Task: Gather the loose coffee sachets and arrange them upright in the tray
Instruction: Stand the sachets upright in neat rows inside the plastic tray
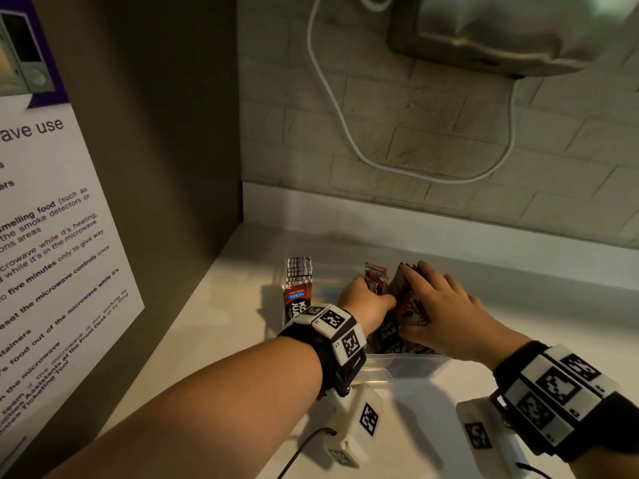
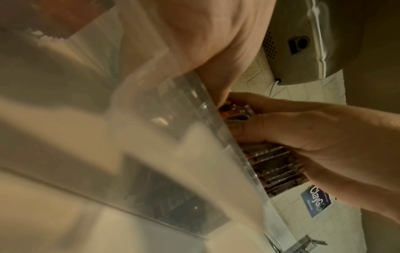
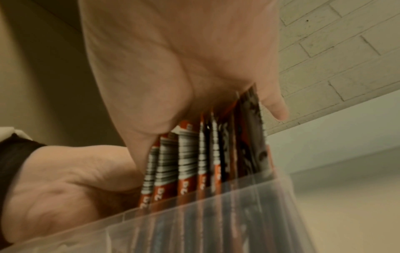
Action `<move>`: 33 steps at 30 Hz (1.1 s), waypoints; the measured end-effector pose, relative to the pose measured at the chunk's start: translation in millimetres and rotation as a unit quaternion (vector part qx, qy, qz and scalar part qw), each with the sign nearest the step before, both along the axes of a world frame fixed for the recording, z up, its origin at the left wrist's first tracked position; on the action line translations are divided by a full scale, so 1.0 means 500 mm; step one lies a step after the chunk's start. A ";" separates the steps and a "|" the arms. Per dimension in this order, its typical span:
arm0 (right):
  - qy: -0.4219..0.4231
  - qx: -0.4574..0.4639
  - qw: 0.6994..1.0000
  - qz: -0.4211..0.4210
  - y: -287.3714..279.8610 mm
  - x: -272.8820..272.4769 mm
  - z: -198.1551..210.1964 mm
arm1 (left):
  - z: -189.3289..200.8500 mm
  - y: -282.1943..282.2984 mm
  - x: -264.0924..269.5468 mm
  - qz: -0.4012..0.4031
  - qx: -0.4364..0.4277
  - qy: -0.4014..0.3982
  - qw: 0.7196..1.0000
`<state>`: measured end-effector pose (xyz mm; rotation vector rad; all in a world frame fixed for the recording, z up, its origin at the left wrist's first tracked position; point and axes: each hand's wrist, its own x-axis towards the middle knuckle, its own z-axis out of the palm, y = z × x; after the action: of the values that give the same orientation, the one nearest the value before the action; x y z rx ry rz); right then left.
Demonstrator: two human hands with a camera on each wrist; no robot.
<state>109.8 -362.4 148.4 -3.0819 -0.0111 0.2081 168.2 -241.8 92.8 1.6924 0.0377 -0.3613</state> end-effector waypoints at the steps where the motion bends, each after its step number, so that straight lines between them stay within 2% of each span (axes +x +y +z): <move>1: 0.000 0.000 1.000 -0.001 0.000 0.000 0.000 | 0.002 0.000 0.000 0.012 0.006 -0.007 1.000; 5: -0.001 -0.003 1.000 -0.002 0.002 -0.001 0.000 | 0.014 0.003 -0.001 0.047 0.047 -0.047 0.997; 8: 0.001 -0.005 1.000 -0.003 0.002 0.000 0.000 | 0.027 0.009 -0.009 0.036 0.060 -0.068 0.995; 14: -0.007 0.001 1.000 0.002 0.001 -0.002 0.000 | 0.031 0.014 -0.030 -0.108 0.086 -0.017 0.990; 19: -0.001 0.001 1.000 0.004 0.003 -0.004 0.004 | 0.032 0.016 -0.029 -0.158 0.106 0.008 0.982; 27: -0.006 0.002 1.000 0.009 0.004 -0.008 0.007 | 0.028 0.012 -0.019 -0.112 0.142 -0.042 0.983; 33: -0.008 0.002 1.000 0.009 0.006 -0.007 0.007 | 0.024 0.002 -0.016 -0.089 0.126 -0.043 0.987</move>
<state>106.1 -359.4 151.7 -3.0803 -0.0414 0.1847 160.4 -240.6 105.0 1.9665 -0.1384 -0.4306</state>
